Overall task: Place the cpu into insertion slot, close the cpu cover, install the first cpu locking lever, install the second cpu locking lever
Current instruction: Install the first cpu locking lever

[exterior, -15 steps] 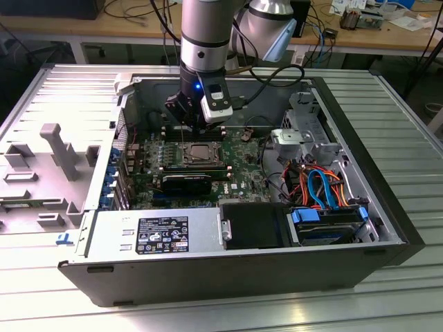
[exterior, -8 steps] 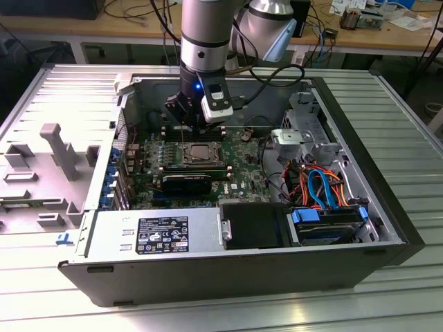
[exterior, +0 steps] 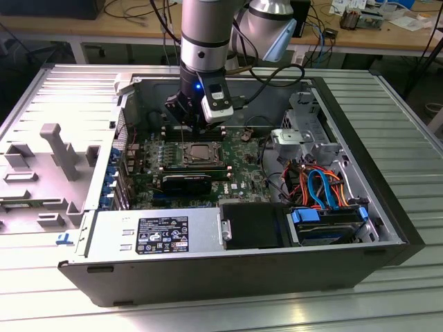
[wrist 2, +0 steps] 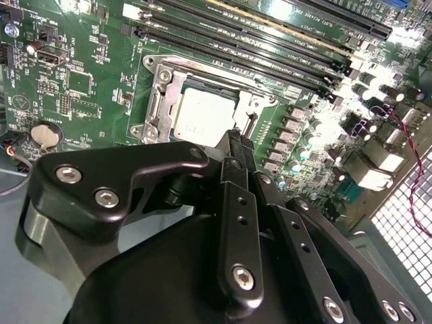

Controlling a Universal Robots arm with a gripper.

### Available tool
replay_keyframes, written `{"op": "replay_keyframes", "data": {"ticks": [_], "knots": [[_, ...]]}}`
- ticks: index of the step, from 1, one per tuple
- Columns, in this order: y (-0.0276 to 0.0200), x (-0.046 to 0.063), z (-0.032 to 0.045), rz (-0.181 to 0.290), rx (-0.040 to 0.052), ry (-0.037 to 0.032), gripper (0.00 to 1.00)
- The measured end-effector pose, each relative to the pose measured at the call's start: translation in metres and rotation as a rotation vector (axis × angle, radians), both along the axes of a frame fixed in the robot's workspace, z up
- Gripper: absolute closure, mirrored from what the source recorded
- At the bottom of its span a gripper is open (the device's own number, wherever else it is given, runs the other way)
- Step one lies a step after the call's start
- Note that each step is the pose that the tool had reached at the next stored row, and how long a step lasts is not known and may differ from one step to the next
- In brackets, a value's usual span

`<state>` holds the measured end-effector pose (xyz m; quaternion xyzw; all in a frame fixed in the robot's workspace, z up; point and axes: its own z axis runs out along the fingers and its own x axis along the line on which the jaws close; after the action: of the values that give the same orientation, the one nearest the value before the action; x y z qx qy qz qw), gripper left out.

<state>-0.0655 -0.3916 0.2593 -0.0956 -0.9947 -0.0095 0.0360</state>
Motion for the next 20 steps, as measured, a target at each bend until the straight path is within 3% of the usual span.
{"op": "replay_keyframes", "data": {"ticks": [20], "knots": [[0.0, 0.0, 0.0, 0.019, 0.0, 0.0, 0.89]]}}
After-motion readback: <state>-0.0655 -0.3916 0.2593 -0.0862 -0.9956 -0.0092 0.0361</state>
